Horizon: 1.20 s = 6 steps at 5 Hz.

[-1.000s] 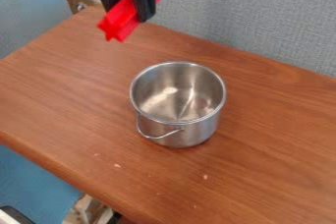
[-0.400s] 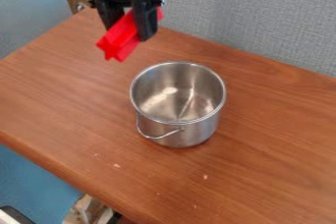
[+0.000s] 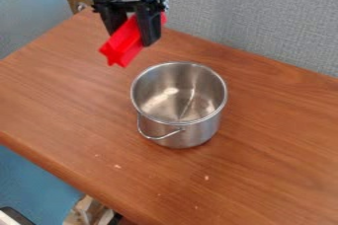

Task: Put the red object in the metal pot

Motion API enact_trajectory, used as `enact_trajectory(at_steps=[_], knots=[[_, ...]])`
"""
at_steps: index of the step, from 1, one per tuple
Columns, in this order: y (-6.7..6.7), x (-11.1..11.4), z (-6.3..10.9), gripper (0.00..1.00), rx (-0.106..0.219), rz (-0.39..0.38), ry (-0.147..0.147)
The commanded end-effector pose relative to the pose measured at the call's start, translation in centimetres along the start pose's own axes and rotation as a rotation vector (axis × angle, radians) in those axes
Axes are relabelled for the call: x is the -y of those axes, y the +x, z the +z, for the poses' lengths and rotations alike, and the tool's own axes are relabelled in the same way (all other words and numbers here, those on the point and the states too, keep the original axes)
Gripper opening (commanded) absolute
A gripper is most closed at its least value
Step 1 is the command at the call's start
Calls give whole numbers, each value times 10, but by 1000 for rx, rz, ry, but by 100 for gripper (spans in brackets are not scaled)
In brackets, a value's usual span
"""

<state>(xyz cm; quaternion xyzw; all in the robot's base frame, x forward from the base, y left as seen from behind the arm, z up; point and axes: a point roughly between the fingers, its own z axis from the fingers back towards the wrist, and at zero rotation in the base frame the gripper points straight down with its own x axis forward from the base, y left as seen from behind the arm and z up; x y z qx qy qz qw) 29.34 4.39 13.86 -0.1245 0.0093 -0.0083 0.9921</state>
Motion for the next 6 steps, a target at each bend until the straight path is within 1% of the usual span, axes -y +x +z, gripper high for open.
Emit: enact_trajectory(at_steps=[1,4,6], knots=[[-2,17,18,0,73,-40,20],[-9,33,-3,0,54,-40,23],[-11,33,-22,0,44,0,29]])
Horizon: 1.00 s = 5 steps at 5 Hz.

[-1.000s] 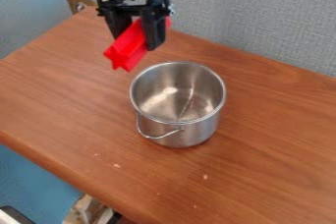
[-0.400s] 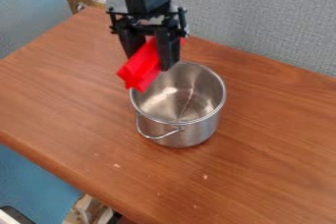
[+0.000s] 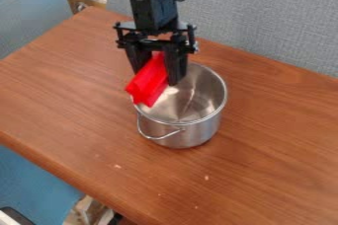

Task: Put the red object in the metal pot

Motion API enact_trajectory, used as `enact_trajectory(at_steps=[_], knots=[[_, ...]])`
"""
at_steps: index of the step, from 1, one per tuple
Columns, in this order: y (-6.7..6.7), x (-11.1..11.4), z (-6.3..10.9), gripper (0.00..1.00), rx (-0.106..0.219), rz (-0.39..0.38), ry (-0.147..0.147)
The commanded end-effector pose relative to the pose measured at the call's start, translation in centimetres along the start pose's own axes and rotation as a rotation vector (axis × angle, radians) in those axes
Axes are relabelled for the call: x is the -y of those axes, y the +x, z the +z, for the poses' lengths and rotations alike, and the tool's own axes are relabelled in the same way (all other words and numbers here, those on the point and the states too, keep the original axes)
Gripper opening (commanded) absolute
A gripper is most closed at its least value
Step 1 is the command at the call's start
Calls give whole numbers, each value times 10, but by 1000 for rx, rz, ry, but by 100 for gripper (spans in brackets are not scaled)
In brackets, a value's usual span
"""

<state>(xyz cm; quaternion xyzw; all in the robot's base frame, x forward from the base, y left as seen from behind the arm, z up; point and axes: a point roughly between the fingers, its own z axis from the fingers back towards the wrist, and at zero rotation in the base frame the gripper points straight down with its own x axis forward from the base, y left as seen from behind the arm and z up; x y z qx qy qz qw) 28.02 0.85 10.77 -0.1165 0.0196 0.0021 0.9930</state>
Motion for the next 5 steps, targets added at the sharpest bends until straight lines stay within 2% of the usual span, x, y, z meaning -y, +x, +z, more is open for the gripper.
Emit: enact_trajectory(at_steps=[1,4,5], knots=[[1,5,10,0,58,-11,16],[5,10,-3,0,44,-22,24],[6,12,-6,100,39,-29,27]])
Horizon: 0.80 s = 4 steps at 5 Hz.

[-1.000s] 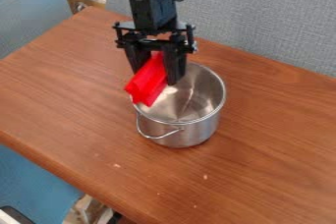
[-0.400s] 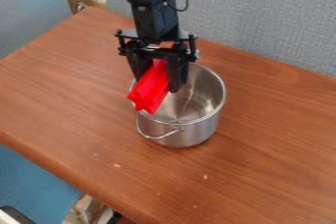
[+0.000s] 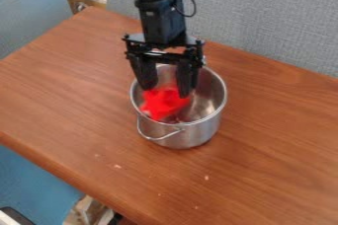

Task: Put the red object in the metal pot

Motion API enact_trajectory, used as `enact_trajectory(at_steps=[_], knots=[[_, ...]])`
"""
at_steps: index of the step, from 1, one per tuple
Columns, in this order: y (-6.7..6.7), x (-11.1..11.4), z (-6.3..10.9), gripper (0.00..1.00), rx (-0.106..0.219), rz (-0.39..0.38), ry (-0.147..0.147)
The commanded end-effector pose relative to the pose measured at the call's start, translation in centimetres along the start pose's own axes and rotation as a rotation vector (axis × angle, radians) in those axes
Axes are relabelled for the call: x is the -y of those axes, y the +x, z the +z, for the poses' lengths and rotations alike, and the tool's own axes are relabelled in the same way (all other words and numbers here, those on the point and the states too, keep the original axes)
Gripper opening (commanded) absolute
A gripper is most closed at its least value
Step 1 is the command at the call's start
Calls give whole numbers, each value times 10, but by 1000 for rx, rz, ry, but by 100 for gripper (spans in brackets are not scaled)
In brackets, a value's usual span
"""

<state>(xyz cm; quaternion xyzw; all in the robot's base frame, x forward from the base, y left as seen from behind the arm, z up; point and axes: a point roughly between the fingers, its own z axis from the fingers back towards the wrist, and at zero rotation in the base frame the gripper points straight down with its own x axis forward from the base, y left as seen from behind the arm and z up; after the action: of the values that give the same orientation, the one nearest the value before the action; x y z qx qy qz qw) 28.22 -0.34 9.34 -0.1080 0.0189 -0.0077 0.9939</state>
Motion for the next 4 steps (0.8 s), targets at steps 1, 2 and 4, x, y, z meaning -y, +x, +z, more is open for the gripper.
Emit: enact_trajectory(at_steps=[1,2,4], knots=[[5,5,9,100,38,-9,12],[5,7,8,100,39,-12,12],[7,10,7,100,43,-15,14]])
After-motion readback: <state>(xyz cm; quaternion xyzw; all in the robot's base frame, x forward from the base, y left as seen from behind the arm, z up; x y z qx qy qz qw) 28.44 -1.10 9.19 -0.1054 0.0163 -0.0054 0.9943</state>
